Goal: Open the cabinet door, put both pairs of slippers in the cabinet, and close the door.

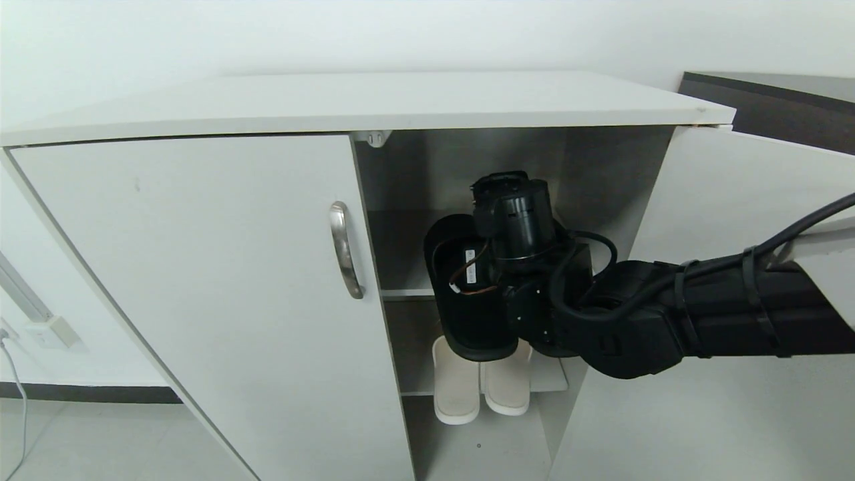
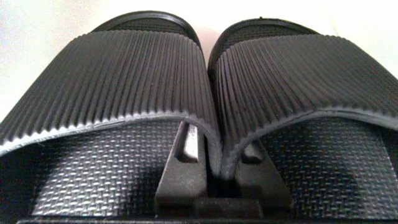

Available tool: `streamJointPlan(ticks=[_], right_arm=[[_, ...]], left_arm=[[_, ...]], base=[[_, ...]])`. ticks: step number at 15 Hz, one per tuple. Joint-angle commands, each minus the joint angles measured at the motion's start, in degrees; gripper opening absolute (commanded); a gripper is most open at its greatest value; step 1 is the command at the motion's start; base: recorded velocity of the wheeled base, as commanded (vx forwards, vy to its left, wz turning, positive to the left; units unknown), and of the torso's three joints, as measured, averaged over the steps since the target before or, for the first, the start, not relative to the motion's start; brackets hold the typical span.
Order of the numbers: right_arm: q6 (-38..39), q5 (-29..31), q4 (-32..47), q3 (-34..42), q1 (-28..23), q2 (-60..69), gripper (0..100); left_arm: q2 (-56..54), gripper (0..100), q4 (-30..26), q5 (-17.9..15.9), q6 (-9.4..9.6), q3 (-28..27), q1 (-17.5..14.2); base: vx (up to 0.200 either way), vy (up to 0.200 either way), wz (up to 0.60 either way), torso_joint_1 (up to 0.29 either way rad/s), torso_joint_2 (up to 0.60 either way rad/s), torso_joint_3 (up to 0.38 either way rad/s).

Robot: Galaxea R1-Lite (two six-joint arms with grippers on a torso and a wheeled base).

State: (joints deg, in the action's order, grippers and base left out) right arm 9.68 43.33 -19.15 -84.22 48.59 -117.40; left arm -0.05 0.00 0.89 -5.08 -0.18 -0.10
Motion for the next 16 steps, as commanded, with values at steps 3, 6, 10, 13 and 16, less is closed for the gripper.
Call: streamJointPlan(ticks=[3,6,10,13,16], right_arm=[[-0.01,-0.17,2.54,-5.69,-1.75,-3.19,0],[-0.01,-0.35,6.67,-11.75,-3.06,-5.48,0],[0.34,-0.43,10.54,-18.17,-3.77,-8.2,0],[0.43,-0.43,12.21,-21.6,-4.29,-9.52,0],[0.43,-0.43,12.82,-23.7,-5.0,-10.84,0]], left_arm=[[0.05,0,0.0,-0.01,-0.01,0.01,0.01],[0.05,0,0.0,-0.01,-0.01,0.01,0.01],[0.05,0,0.0,-0.01,-0.01,0.01,0.01],[0.05,0,0.0,-0.01,-0.1,0.01,0.01],[0.05,0,0.0,-0.01,-0.1,0.01,0.01]], base=[[0.0,0.0,0.0,0.0,0.0,0.0],[0.0,0.0,0.0,0.0,0.0,0.0],[0.0,0.0,0.0,0.0,0.0,0.0],[0.0,0.0,0.0,0.0,0.0,0.0],[0.0,0.0,0.0,0.0,0.0,0.0]])
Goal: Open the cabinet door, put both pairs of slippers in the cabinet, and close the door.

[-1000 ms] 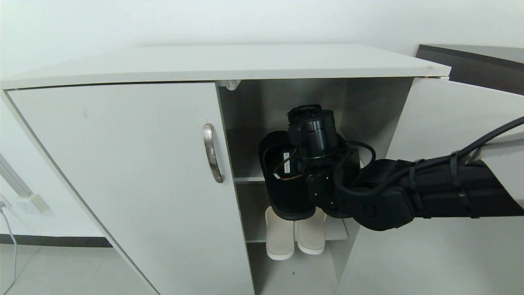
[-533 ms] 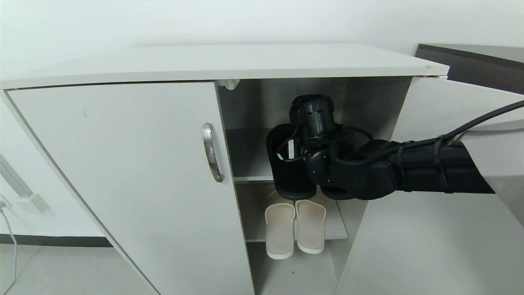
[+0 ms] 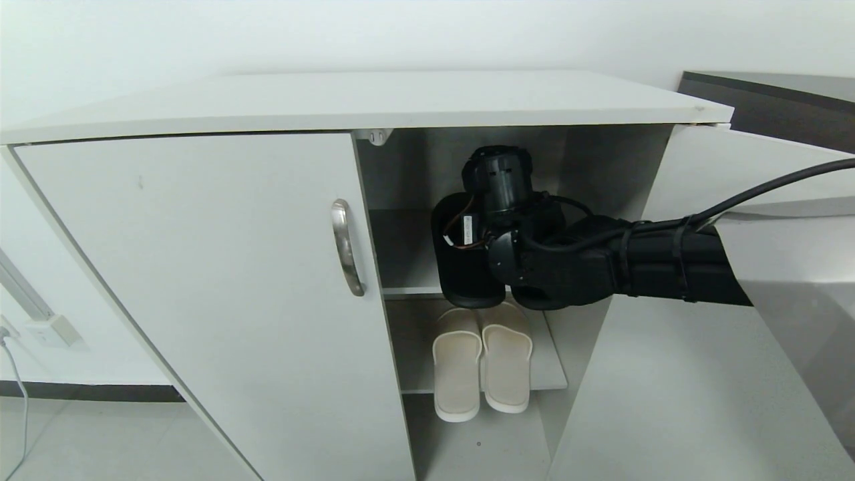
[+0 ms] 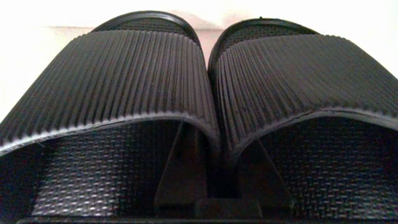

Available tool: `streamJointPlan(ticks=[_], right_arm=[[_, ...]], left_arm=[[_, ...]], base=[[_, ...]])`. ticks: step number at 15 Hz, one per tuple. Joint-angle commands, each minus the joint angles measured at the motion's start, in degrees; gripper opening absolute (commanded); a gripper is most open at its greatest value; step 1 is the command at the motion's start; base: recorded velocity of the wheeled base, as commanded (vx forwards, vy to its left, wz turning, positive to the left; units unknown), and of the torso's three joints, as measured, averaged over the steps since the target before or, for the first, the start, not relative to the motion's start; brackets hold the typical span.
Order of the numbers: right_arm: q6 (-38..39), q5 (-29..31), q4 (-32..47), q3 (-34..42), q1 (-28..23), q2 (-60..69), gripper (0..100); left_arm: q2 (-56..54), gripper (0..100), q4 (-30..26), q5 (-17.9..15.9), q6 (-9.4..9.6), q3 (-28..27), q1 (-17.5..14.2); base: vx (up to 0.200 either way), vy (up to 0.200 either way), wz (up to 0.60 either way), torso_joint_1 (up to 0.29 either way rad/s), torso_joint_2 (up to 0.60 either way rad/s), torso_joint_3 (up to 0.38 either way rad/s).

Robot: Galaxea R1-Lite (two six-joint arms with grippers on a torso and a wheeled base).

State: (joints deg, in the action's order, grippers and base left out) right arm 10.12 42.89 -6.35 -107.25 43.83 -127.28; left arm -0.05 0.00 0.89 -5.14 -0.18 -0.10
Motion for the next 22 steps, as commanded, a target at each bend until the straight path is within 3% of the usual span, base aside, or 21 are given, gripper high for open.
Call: streamJointPlan(ticks=[1,15,16,22], right_arm=[[0.08,0.0,0.37,-0.85,-0.32,-1.13,0],[0.25,0.0,0.64,-1.2,-0.76,-2.18,0],[0.25,0.0,0.99,-1.03,-0.76,-2.09,100],[1.04,-0.17,1.69,3.54,0.38,1.86,100]], left_arm=[[0.05,0,0.0,0.08,-0.04,0.01,0.01],[0.05,0,0.0,-0.01,0.05,0.01,0.01],[0.05,0,0.0,-0.01,-0.04,0.01,0.01],[0.05,0,0.0,0.08,-0.04,0.01,0.01]], base=[[0.0,0.0,0.0,0.0,0.0,0.0],[0.0,0.0,0.0,0.0,0.0,0.0],[0.0,0.0,0.0,0.0,0.0,0.0],[0.0,0.0,0.0,0.0,0.0,0.0]])
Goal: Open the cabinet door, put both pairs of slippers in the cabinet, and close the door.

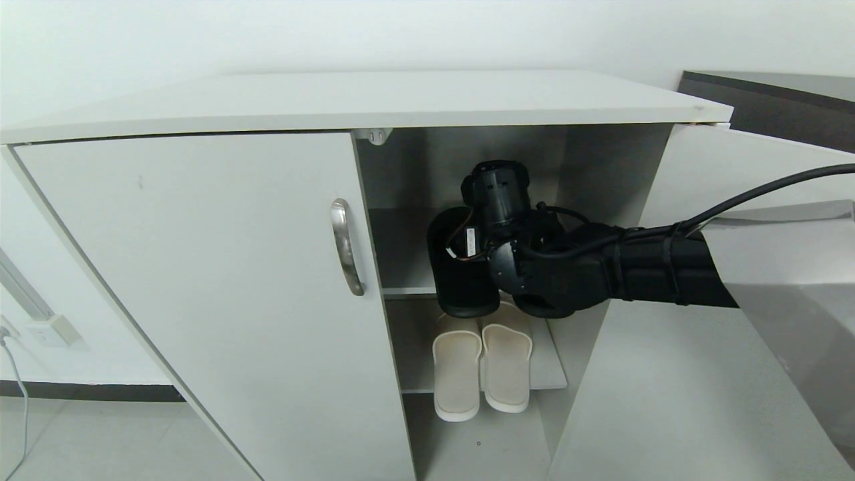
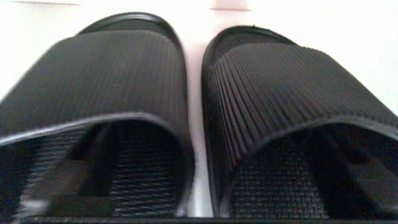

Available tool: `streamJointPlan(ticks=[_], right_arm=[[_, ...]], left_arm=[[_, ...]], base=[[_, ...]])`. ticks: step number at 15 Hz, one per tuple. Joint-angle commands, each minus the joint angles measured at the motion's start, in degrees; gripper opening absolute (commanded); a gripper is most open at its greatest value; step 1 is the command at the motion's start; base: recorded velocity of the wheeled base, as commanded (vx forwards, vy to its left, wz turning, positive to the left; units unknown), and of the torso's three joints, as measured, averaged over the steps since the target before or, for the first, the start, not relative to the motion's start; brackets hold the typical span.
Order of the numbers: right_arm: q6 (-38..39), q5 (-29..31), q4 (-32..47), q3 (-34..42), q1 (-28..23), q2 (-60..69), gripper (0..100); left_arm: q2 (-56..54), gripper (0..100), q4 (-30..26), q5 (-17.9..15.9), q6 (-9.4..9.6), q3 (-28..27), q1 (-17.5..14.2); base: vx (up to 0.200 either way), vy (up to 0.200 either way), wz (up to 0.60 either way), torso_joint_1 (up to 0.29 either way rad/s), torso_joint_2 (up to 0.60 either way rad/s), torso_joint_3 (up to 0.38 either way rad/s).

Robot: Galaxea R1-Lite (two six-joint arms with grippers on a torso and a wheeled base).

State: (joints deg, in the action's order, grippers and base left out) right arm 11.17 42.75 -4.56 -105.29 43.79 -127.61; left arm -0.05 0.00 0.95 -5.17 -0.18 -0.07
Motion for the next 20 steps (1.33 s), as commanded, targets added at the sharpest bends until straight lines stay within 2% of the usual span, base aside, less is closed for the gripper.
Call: streamJointPlan(ticks=[1,7,14,15,17,20], right_arm=[[0.0,-0.04,-0.36,3.78,0.86,3.6,100],[2.19,0.05,-0.54,14.06,4.46,11.95,100],[2.02,-0.48,-7.57,28.91,8.15,21.88,100],[2.02,-1.18,-8.1,29.97,8.68,22.49,100],[1.93,-6.28,-11.0,37.09,10.88,26.36,100],[1.49,-9.88,-15.39,43.24,11.14,28.73,100]], left_arm=[[0.05,0,0.0,0.02,-0.02,0.01,-0.01],[0.05,0,0.0,0.02,-0.02,0.01,-0.01],[0.05,0,0.0,-0.07,0.07,0.01,-0.01],[0.05,0,0.0,-0.07,-0.02,0.01,-0.01],[0.05,0,0.0,-0.07,0.07,0.01,-0.01],[0.05,0,0.0,-0.07,0.07,0.01,-0.01]], base=[[0.0,0.0,0.0,0.0,0.0,0.0],[0.0,0.0,0.0,0.0,0.0,0.0],[0.0,0.0,0.0,0.0,0.0,0.0],[0.0,0.0,0.0,0.0,0.0,0.0],[0.0,0.0,0.0,0.0,0.0,0.0],[0.0,0.0,0.0,0.0,0.0,0.0]])
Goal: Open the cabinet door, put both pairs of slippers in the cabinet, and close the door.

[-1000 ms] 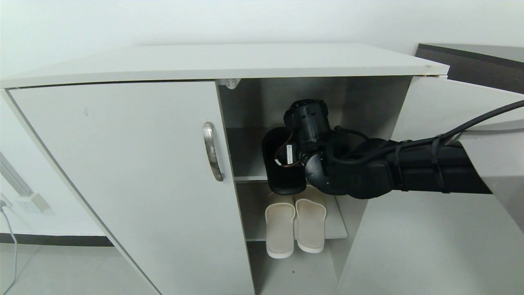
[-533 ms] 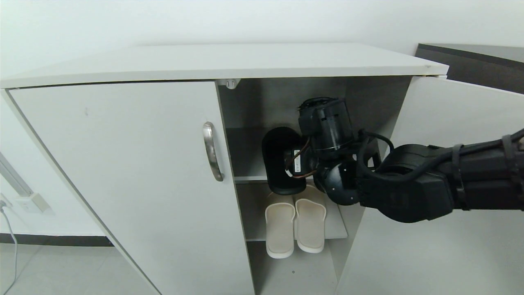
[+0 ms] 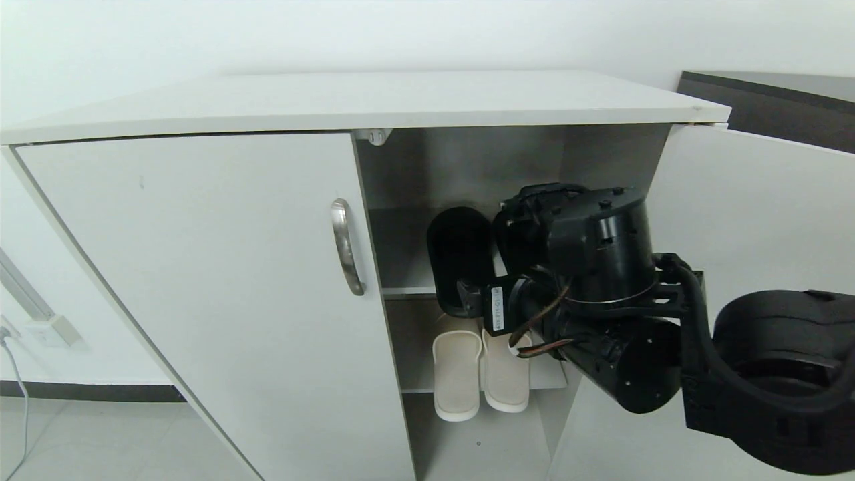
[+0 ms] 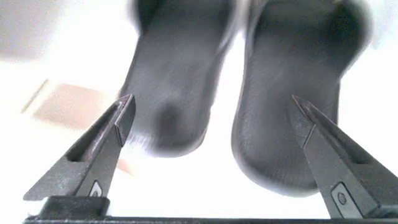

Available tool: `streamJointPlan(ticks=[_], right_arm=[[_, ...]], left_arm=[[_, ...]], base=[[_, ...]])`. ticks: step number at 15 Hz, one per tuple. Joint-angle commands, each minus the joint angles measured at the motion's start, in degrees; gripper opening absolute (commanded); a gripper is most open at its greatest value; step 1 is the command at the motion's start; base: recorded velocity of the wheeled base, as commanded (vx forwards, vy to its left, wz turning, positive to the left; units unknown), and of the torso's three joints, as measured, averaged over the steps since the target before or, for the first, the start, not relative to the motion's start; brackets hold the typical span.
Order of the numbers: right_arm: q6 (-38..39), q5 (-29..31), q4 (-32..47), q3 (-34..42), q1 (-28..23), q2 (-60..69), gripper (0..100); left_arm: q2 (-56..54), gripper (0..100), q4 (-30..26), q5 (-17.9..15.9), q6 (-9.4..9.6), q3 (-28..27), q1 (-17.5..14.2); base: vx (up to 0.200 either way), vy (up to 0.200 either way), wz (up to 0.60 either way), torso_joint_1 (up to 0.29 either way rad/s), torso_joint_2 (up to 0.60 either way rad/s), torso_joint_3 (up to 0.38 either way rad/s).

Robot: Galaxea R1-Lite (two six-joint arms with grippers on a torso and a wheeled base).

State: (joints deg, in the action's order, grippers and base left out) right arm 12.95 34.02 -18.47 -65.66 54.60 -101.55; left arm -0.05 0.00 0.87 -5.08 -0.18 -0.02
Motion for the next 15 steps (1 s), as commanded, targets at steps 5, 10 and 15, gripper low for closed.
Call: streamJointPlan(ticks=[5,10,15], right_arm=[[-1.43,-1.33,-5.7,5.63,1.38,1.97,0],[-1.61,-1.06,-5.79,5.89,1.74,0.12,0],[-1.52,-0.98,-5.96,6.07,2.53,-1.81,0]], left_arm=[[0.05,0,0.0,0.01,-0.01,0.01,-0.06],[0.05,0,0.0,0.01,-0.01,0.01,-0.06],[0.05,0,0.0,0.01,-0.01,0.01,-0.06]], base=[[0.0,0.0,0.0,0.0,0.0,0.0],[0.0,0.0,0.0,0.0,0.0,0.0],[0.0,0.0,0.0,0.0,0.0,0.0]])
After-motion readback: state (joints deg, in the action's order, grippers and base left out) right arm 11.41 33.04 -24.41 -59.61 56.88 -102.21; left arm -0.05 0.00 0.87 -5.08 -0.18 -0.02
